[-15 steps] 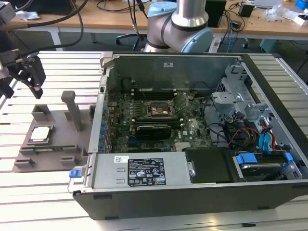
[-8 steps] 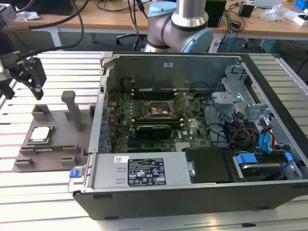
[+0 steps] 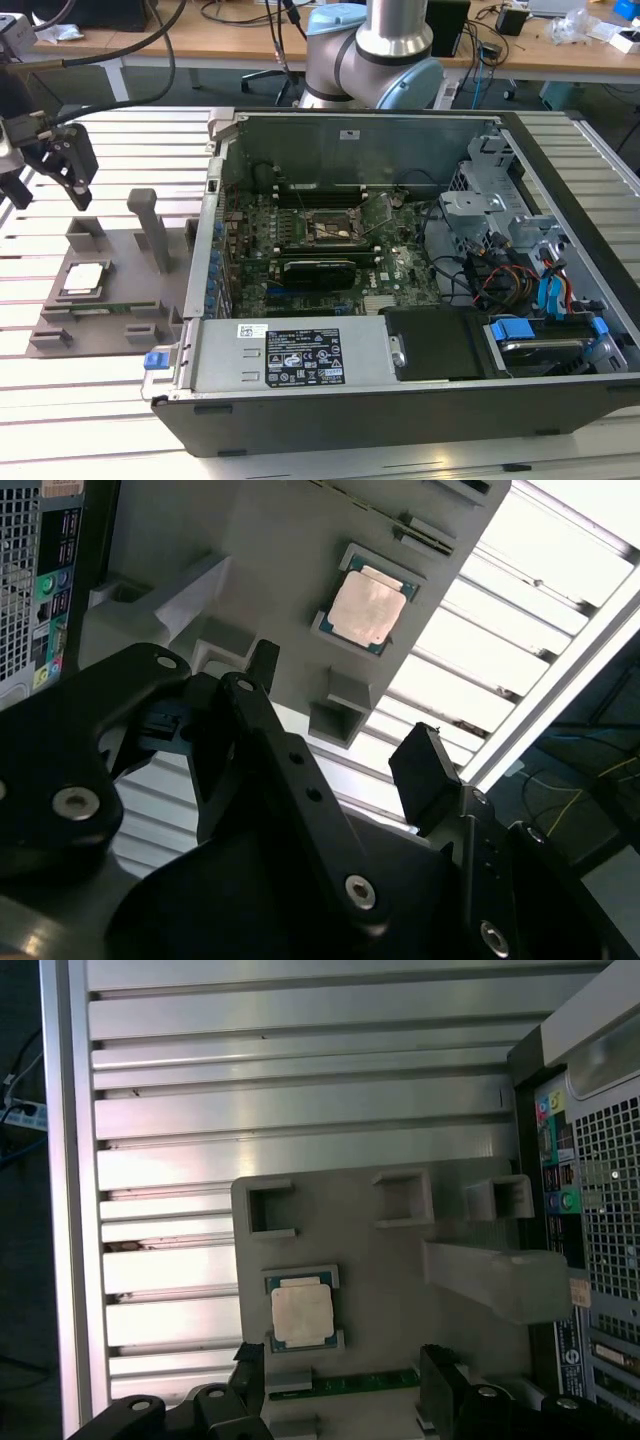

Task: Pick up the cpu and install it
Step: 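Pick up the cpu and move it towards the insertion slot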

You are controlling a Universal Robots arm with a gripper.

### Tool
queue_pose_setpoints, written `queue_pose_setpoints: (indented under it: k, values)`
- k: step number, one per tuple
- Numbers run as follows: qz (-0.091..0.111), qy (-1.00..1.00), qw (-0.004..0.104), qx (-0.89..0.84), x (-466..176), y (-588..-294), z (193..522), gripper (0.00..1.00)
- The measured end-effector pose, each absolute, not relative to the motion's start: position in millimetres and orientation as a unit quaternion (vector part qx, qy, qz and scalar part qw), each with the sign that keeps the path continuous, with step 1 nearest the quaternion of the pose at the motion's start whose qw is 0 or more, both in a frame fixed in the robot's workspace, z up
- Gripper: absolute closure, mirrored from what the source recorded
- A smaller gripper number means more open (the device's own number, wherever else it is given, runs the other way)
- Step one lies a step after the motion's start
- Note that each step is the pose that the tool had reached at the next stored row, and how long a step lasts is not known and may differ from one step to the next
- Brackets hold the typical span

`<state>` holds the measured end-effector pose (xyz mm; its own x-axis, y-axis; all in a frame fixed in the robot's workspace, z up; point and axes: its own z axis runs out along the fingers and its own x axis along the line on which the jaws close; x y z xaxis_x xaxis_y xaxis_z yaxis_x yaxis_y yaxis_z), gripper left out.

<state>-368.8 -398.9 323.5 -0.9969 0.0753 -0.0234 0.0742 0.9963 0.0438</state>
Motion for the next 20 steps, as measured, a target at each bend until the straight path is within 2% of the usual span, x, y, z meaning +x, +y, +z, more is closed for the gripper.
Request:
queue_pose_setpoints:
  k: [20]
  values:
    - [0.021, 0.999, 0.012, 0.037, -368.8, -398.9, 314.2, 0.28]
